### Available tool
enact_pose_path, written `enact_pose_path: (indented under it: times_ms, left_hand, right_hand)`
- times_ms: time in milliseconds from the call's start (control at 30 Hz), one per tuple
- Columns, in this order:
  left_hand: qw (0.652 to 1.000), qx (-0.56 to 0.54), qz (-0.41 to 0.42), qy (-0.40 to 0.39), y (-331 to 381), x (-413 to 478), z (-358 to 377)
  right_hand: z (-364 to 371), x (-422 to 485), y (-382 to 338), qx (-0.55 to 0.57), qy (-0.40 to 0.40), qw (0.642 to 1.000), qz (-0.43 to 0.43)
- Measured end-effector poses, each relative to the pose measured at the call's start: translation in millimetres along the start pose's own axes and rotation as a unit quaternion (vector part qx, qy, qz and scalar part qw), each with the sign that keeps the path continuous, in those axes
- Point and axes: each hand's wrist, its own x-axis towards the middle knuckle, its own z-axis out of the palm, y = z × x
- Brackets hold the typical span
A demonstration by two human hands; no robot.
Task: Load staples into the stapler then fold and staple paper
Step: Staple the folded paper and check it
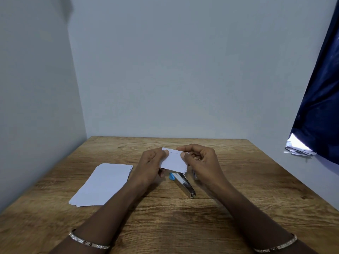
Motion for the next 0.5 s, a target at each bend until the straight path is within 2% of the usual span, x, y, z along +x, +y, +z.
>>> enact_pose_path:
  times_ms: [267, 500]
  left_hand:
    - [0.996, 0.005, 0.075, -0.051, 3.8, -6.5, 3.5]
    - [0.997, 0.023, 0.069, -0.006, 3.9, -5.0, 3.3]
  right_hand:
    - [-0.8, -0.6, 1.6, -0.009, -0.008, 1.000, -0.009]
    - [1.9, 0.7, 3.0, -0.030, -0.009, 1.000, 0.001]
